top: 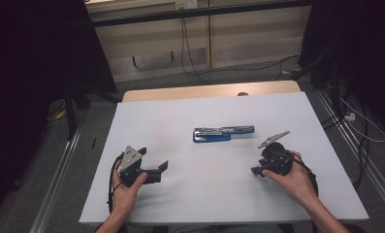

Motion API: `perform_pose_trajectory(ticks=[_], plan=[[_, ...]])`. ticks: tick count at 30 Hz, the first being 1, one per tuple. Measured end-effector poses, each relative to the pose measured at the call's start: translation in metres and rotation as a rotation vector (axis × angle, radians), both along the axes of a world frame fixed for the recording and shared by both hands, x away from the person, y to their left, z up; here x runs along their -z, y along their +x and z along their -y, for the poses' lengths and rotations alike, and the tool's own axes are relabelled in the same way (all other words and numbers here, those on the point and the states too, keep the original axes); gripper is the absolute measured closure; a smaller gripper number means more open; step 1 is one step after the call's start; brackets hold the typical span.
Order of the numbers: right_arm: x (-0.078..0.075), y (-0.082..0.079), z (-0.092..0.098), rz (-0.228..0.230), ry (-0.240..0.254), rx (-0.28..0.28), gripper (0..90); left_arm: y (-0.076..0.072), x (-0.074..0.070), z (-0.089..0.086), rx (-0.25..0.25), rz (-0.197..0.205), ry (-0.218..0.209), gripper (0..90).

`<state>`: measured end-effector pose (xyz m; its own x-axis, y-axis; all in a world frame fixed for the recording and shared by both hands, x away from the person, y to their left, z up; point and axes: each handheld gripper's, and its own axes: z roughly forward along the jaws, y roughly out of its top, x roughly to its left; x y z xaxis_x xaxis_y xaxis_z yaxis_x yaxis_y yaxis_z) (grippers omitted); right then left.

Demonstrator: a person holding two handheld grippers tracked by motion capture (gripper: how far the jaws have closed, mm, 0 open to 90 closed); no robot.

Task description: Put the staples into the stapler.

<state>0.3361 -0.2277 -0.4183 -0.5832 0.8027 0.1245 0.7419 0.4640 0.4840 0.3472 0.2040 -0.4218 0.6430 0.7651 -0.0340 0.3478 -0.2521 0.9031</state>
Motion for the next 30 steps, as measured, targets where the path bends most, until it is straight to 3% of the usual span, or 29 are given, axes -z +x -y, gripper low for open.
perform_pose_trajectory(ticks=[7, 30], plan=[[0.0012, 0.0004, -0.0007, -0.018, 0.008, -0.015, 64.2, 0.0004, 0.0005, 0.0004, 0.009, -0.004, 0.008, 4.9], [0.0051, 0.0014, -0.0059, -0.057, -0.020, -0.030, 71.6, 0.0008, 0.0013, 0.0013, 0.019, -0.012, 0.013, 5.1]])
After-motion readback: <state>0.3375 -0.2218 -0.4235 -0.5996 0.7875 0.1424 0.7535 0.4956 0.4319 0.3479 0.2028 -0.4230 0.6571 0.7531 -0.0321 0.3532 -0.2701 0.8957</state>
